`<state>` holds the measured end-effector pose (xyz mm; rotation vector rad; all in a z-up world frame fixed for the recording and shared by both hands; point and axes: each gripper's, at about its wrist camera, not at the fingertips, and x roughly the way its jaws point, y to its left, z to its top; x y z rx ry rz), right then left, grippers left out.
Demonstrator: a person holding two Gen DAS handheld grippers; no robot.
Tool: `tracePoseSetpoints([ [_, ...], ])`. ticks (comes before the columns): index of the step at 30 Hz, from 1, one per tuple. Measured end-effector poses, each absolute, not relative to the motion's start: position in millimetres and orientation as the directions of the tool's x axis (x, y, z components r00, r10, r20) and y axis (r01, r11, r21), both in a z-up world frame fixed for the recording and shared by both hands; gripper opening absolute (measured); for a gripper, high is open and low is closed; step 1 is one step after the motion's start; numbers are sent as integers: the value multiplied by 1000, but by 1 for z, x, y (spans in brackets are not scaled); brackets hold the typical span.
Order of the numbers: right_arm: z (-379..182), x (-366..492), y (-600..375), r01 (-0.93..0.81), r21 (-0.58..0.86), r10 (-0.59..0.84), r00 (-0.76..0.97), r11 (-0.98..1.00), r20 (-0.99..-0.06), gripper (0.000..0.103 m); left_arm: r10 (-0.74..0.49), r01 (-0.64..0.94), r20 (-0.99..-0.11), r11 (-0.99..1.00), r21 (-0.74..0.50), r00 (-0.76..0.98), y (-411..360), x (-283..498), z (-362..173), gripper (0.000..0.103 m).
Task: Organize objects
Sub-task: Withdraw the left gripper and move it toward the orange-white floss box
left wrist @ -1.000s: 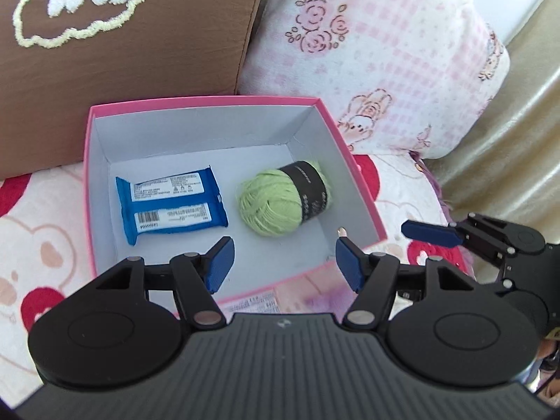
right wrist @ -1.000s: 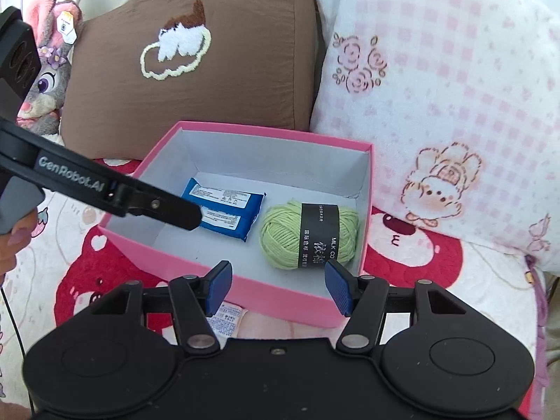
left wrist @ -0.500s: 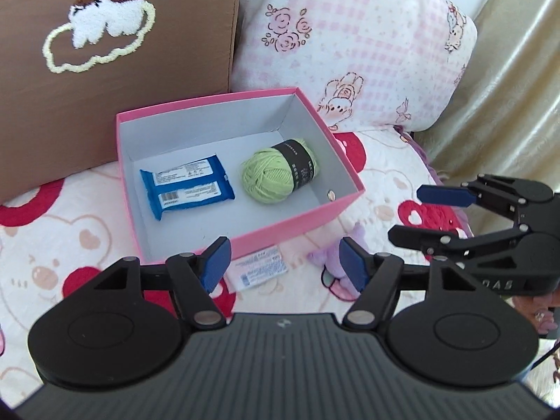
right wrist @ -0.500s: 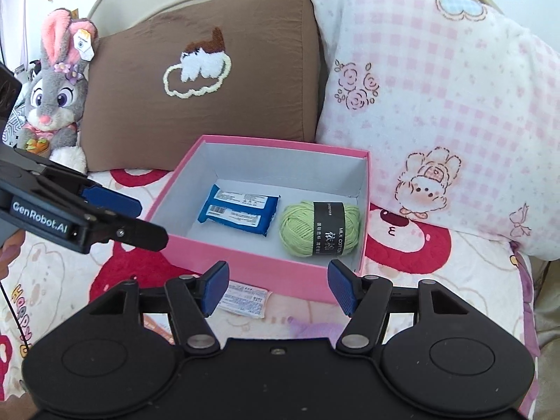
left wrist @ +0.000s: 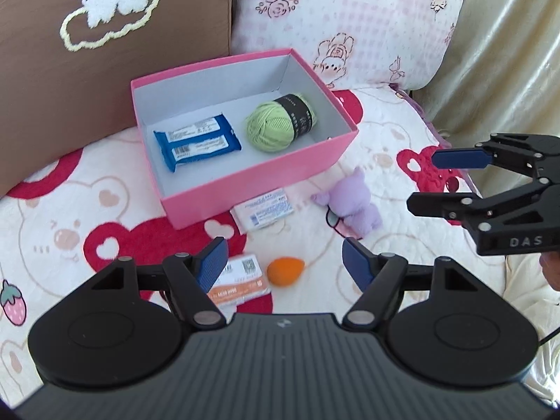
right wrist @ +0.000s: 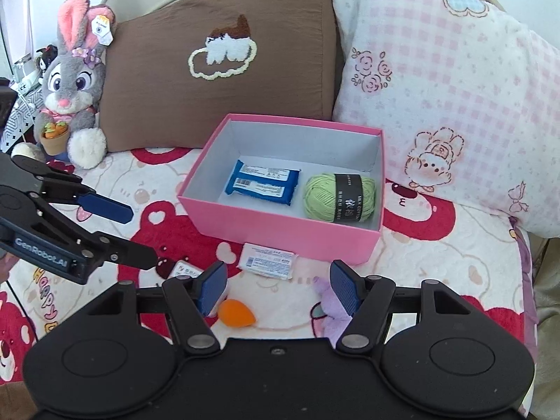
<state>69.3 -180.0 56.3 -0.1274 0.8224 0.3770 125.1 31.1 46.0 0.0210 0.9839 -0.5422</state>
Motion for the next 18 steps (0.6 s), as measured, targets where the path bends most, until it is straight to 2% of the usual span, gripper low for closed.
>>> tracePoseSetpoints([
  [18,37,16,-137,-495,61,380,577,867,-722,71,-430,440,-815,864,-246,388,56,89,28,77],
])
